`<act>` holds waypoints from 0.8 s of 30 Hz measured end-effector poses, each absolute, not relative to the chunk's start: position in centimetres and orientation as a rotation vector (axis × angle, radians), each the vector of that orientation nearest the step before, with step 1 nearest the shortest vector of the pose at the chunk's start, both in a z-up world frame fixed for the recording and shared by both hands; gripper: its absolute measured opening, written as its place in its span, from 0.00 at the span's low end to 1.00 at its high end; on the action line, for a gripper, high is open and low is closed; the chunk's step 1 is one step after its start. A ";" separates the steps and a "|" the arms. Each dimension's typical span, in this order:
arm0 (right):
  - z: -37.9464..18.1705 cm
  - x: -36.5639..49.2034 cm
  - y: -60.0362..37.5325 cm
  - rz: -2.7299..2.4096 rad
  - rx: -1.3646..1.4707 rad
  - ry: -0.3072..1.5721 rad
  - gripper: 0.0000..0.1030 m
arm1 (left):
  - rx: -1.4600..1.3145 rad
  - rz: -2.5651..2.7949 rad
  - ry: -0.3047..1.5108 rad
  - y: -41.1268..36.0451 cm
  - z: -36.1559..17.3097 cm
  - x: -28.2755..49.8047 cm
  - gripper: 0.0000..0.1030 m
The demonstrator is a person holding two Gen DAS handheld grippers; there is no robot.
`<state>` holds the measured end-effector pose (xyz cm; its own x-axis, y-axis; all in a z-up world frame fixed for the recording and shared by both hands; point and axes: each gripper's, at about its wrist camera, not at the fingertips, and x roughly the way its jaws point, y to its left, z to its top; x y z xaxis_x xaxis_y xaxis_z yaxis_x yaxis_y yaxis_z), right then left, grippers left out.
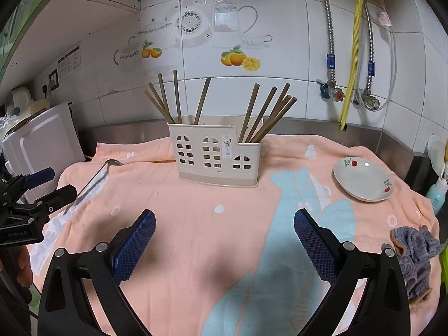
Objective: Organize utensils
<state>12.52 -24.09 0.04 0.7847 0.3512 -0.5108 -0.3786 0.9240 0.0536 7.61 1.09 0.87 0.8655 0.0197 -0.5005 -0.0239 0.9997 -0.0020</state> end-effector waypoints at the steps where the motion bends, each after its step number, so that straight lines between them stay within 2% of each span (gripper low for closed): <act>1: 0.0 12.5 -24.1 0.394 -0.053 0.541 0.93 | -0.009 0.022 0.525 1.1 0.8 7.6 0.95; 24: -0.7 12.9 -24.0 0.392 -0.039 0.562 0.93 | -0.019 0.012 0.569 0.7 -0.1 8.0 0.95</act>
